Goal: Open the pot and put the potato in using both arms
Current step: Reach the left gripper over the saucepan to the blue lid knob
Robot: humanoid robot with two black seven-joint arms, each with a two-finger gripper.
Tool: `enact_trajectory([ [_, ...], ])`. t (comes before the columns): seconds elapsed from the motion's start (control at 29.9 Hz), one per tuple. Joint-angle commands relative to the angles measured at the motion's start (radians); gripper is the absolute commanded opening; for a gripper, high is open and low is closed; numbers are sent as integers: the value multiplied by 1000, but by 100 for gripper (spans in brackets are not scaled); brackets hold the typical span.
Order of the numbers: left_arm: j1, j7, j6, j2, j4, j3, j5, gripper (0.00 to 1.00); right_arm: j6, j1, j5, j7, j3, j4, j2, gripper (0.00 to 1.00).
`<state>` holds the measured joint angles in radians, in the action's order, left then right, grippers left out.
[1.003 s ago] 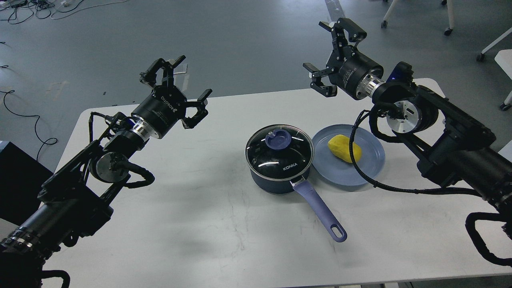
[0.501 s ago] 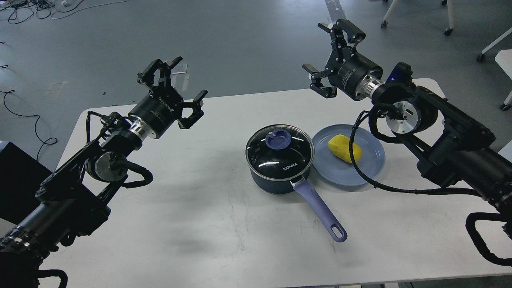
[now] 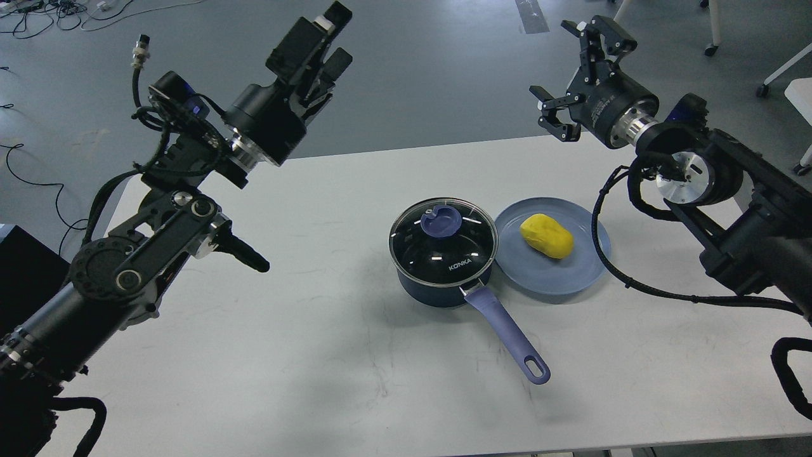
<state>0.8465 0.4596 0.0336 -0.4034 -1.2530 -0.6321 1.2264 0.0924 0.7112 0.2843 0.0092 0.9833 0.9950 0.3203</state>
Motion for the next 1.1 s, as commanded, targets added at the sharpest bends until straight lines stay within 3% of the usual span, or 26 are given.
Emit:
enact_trajectory([
  [0.0,42,4,-73,20,-10,121,356,98,1,-24,-2,-12,6,-15,31,100],
  [0.13,80,-1,-214,73,23,268,623,98,1,-33,-2,-12,23,-56,43,100],
  [0.4,118,-1,-224,150,203,380,787,98,1,-56,-10,-11,28,-78,88,100],
  [0.53,118,-1,-239,195,225,390,909,98,1,-58,-10,-9,28,-76,95,100],
  [1.07,105,1,-239,225,399,453,888,98,1,-70,-10,-6,28,-76,95,100],
])
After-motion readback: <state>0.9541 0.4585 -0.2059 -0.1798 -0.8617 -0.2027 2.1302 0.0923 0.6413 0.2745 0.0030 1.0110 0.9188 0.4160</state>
